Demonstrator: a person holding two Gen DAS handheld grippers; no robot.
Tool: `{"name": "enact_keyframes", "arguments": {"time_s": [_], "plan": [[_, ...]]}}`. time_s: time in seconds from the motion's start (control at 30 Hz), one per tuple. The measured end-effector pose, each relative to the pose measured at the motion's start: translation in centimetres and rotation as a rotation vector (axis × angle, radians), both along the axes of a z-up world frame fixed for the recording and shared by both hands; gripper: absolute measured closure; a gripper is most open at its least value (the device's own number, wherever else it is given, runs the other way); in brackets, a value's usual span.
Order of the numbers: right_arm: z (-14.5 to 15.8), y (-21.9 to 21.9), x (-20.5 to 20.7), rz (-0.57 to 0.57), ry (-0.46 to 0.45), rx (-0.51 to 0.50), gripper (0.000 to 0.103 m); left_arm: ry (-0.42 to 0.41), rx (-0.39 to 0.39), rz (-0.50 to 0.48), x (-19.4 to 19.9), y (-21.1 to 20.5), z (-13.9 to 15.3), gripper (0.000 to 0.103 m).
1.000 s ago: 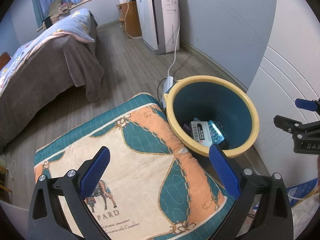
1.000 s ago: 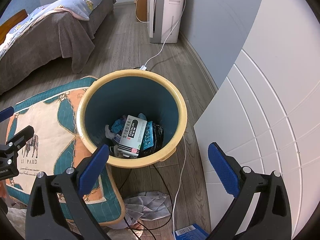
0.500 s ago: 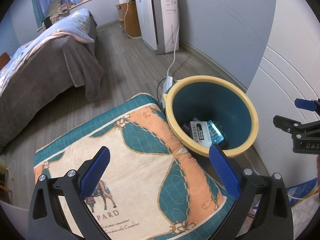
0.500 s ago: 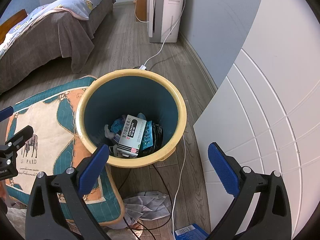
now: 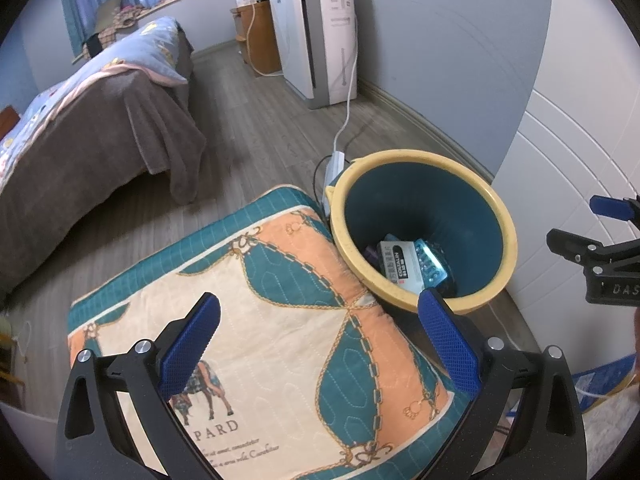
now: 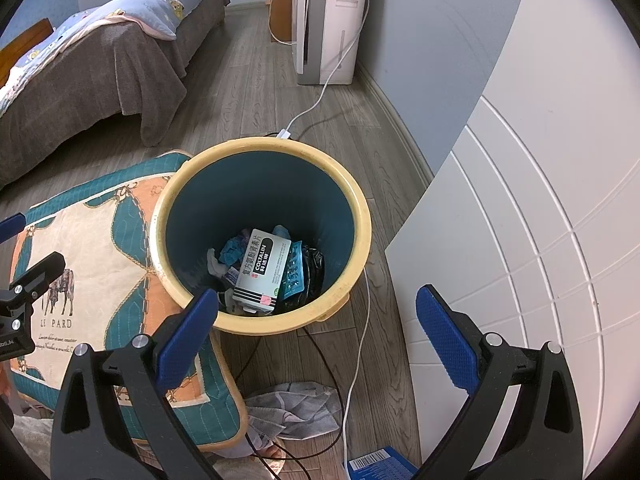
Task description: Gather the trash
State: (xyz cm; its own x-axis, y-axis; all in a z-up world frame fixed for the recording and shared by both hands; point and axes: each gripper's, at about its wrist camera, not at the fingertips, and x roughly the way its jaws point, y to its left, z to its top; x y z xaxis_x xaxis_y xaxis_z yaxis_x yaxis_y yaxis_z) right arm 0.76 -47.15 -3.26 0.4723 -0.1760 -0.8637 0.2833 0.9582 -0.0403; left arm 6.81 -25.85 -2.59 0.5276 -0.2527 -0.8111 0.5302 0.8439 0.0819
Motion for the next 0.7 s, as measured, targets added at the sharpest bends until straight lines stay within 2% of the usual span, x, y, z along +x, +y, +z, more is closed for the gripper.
{"name": "enact_keyframes", "arguments": {"time_s": [0.1, 0.27, 0.33, 0.47, 0.57, 0.7], "plan": [[0.0, -0.1, -0.2, -0.006, 0.000, 0.002, 0.006, 0.007, -0.007, -0.010, -0.1, 0.1, -0.1, 0.005], [-0.1, -0.2, -0.1, -0.009, 0.001, 0.002, 0.006, -0.038, 0.005, -0.017, -0.4, 0.0, 0.3, 0.005], [-0.1, -0.1, -0.2, -0.012, 0.001, 0.000, 0.006, -0.032, -0.017, -0.044, -0.6, 0.1, 0.4, 0.005], [0.0, -0.1, -0.2, -0.016, 0.006, 0.002, 0.006, -0.031, 0.001, -0.059, -0.7, -0.3, 0.5, 0.005], [0.4, -0.1, -0.3, -0.035, 0.008, 0.009, 0.006, -0.022, 0.019, -0.037, -0.6, -0.3, 0.5, 0.005], [0.8, -0.1, -0.4, -0.084, 0.025, 0.005, 0.006, -0.007, 0.003, -0.027, -1.0, 0.7, 1.2, 0.005]]}}
